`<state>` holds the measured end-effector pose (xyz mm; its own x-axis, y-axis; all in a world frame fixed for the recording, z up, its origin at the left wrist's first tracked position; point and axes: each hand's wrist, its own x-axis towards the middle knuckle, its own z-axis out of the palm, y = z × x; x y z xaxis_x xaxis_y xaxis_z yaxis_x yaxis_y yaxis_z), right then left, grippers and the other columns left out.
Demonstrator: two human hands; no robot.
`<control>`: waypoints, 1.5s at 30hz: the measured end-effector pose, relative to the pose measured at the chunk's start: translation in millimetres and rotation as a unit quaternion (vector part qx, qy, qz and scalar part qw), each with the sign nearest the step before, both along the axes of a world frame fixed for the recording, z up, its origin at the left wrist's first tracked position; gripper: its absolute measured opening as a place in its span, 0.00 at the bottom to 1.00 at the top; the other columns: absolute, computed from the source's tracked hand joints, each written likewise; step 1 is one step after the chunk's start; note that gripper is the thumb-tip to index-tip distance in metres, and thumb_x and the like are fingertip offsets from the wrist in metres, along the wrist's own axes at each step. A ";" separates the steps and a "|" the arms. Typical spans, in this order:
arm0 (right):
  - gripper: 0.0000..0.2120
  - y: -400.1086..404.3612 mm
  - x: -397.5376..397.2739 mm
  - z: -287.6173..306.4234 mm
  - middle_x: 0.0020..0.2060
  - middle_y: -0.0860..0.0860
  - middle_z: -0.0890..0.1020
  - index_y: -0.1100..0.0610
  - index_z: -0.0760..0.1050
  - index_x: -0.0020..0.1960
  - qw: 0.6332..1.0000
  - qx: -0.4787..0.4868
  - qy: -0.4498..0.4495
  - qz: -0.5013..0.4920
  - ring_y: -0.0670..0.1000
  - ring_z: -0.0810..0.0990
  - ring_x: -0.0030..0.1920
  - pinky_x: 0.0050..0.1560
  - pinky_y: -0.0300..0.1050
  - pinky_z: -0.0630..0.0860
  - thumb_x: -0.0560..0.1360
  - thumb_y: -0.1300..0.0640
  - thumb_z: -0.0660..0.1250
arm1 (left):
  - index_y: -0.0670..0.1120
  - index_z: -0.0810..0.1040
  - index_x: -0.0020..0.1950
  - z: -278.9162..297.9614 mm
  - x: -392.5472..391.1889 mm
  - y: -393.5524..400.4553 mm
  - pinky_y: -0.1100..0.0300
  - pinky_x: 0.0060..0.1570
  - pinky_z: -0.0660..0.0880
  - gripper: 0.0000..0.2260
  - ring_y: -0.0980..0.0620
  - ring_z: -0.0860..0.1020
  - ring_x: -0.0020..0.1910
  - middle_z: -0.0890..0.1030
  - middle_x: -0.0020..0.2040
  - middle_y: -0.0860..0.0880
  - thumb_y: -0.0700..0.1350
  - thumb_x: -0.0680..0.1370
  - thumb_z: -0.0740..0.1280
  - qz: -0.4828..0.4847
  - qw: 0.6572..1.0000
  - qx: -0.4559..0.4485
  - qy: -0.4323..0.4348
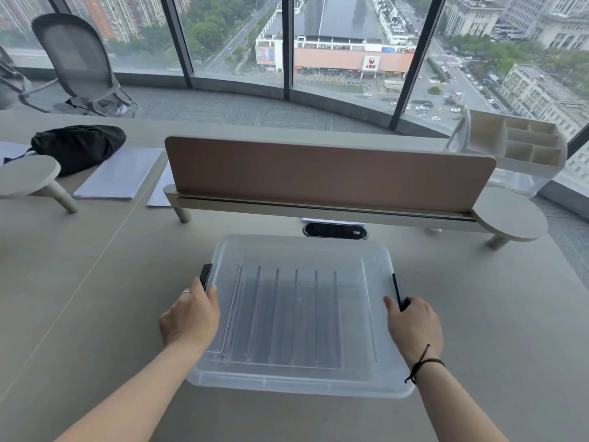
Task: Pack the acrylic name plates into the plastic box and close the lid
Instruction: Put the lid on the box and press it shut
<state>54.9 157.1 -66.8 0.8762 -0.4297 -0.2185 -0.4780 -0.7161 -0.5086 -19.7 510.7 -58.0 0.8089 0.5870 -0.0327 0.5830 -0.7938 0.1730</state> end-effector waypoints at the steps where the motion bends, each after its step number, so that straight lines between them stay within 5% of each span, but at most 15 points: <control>1: 0.18 0.7 0.9 -0.2 0.36 0.53 0.78 0.57 0.72 0.38 1.000 0.000 0.002 -0.004 0.58 0.76 0.38 0.35 0.46 0.69 0.74 0.43 0.64 | 0.41 0.72 0.61 0.9 0.6 -1.5 0.52 0.37 0.69 0.19 0.38 0.80 0.44 0.81 0.49 0.41 0.53 0.82 0.52 -0.002 1.000 0.003 0.003; 7: 0.16 4.8 1.1 1.9 0.36 0.55 0.79 0.58 0.74 0.39 1.000 0.000 0.002 -0.027 0.60 0.76 0.38 0.36 0.46 0.69 0.75 0.44 0.64 | 0.40 0.71 0.61 2.7 2.5 -7.0 0.52 0.33 0.69 0.16 0.38 0.80 0.40 0.81 0.45 0.41 0.49 0.82 0.53 -0.032 0.999 0.017 0.005; 20: 0.14 17.5 -10.4 7.6 0.33 0.53 0.76 0.58 0.75 0.42 0.998 -0.020 -0.056 -0.020 0.59 0.74 0.37 0.37 0.47 0.69 0.78 0.48 0.62 | 0.37 0.57 0.75 0.7 -1.9 -16.2 0.51 0.37 0.69 0.27 0.37 0.80 0.50 0.75 0.63 0.37 0.54 0.82 0.51 -0.031 0.998 0.026 0.040; 24: 0.20 29.4 -25.4 4.6 0.49 0.56 0.79 0.58 0.69 0.55 0.997 -0.052 -0.051 0.032 0.59 0.75 0.44 0.43 0.52 0.73 0.77 0.41 0.58 | 0.38 0.56 0.76 -0.1 -2.5 -17.2 0.49 0.42 0.72 0.28 0.37 0.79 0.54 0.73 0.66 0.36 0.55 0.82 0.51 -0.018 0.999 -0.005 0.034; 26: 0.30 35.6 -29.4 0.9 0.66 0.59 0.73 0.60 0.62 0.69 0.993 -0.088 -0.052 0.064 0.59 0.73 0.63 0.62 0.56 0.71 0.78 0.39 0.55 | 0.38 0.57 0.76 -3.6 -3.4 -15.0 0.46 0.50 0.73 0.28 0.37 0.77 0.57 0.72 0.67 0.36 0.55 0.82 0.52 -0.031 0.999 -0.005 0.013; 28: 0.33 46.1 -32.0 0.1 0.76 0.58 0.59 0.55 0.54 0.76 0.983 -0.133 -0.054 0.118 0.58 0.57 0.76 0.75 0.56 0.55 0.78 0.37 0.51 | 0.40 0.59 0.75 -8.5 -1.7 -13.1 0.43 0.60 0.70 0.27 0.37 0.74 0.63 0.70 0.69 0.36 0.55 0.81 0.54 -0.061 0.998 0.002 -0.024; 32: 0.31 77.1 -39.4 0.4 0.79 0.50 0.46 0.45 0.48 0.78 0.947 -0.151 -0.063 0.277 0.52 0.40 0.78 0.76 0.59 0.35 0.78 0.34 0.42 | 0.47 0.56 0.78 -6.7 3.1 -31.1 0.43 0.75 0.46 0.30 0.40 0.52 0.77 0.55 0.79 0.40 0.61 0.80 0.50 -0.154 0.988 -0.001 -0.023; 37: 0.32 97.5 -37.9 -0.8 0.78 0.46 0.39 0.44 0.38 0.78 0.906 -0.160 -0.054 0.388 0.50 0.34 0.77 0.76 0.61 0.36 0.77 0.33 0.37 | 0.56 0.37 0.78 -9.5 12.1 -64.8 0.43 0.74 0.34 0.30 0.50 0.32 0.76 0.36 0.78 0.53 0.66 0.79 0.38 -0.312 0.949 0.005 0.039; 45: 0.36 101.3 -33.2 -7.2 0.77 0.46 0.35 0.46 0.35 0.77 0.887 -0.179 -0.025 0.425 0.50 0.30 0.76 0.75 0.62 0.35 0.75 0.29 0.33 | 0.54 0.32 0.77 -18.6 21.2 -67.3 0.40 0.74 0.37 0.30 0.49 0.29 0.75 0.33 0.77 0.54 0.66 0.79 0.36 -0.371 0.924 0.035 0.089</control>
